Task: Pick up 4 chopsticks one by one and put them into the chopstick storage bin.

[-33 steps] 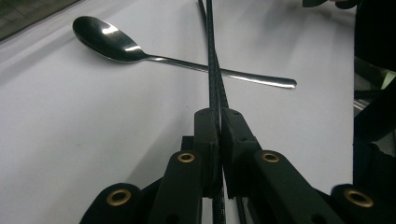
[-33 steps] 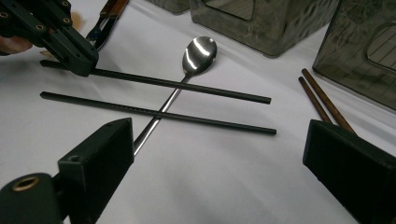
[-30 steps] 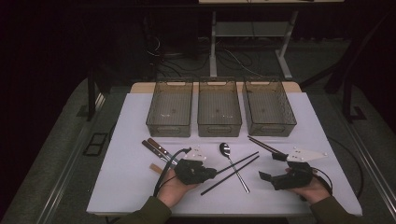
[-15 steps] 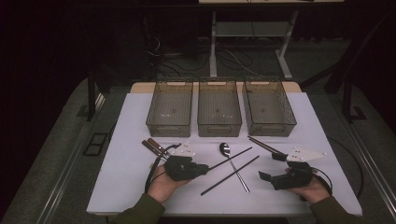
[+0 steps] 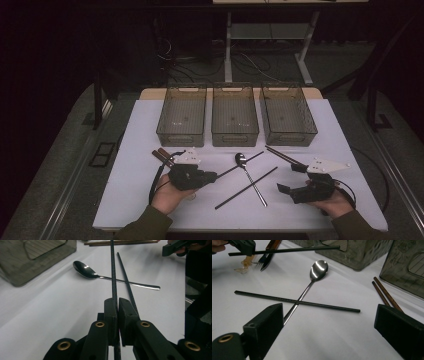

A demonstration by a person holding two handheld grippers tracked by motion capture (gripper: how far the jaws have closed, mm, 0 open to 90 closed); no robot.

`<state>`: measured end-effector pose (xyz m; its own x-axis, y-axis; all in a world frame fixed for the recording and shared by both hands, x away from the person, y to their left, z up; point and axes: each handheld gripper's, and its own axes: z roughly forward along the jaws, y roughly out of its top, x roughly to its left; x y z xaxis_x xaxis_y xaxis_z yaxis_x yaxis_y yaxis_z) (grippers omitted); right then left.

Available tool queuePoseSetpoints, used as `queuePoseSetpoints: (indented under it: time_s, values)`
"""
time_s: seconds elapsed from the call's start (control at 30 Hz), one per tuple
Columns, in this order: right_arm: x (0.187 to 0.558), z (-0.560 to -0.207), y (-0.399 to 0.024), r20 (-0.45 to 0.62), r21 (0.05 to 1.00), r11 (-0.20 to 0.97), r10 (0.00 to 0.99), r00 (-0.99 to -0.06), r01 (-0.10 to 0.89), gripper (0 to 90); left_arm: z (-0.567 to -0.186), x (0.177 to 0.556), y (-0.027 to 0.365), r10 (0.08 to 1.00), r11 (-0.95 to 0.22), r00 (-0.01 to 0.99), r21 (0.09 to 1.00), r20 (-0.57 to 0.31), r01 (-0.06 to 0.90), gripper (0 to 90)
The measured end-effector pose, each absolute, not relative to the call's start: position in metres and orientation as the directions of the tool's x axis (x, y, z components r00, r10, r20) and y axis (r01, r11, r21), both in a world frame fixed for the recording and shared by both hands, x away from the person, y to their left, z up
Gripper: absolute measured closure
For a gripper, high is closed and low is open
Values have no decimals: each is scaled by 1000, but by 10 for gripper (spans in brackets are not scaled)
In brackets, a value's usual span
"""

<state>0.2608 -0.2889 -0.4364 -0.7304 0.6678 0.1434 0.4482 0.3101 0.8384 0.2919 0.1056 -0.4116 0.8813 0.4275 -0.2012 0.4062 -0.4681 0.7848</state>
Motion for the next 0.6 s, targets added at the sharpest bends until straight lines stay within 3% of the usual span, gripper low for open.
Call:
queuePoseSetpoints:
  time_s: [0.6]
  values:
    - [261,-436,-289,144,839,308,668,-730,448,87,-403,299,135,499,-427,851,807,-166,408,849]
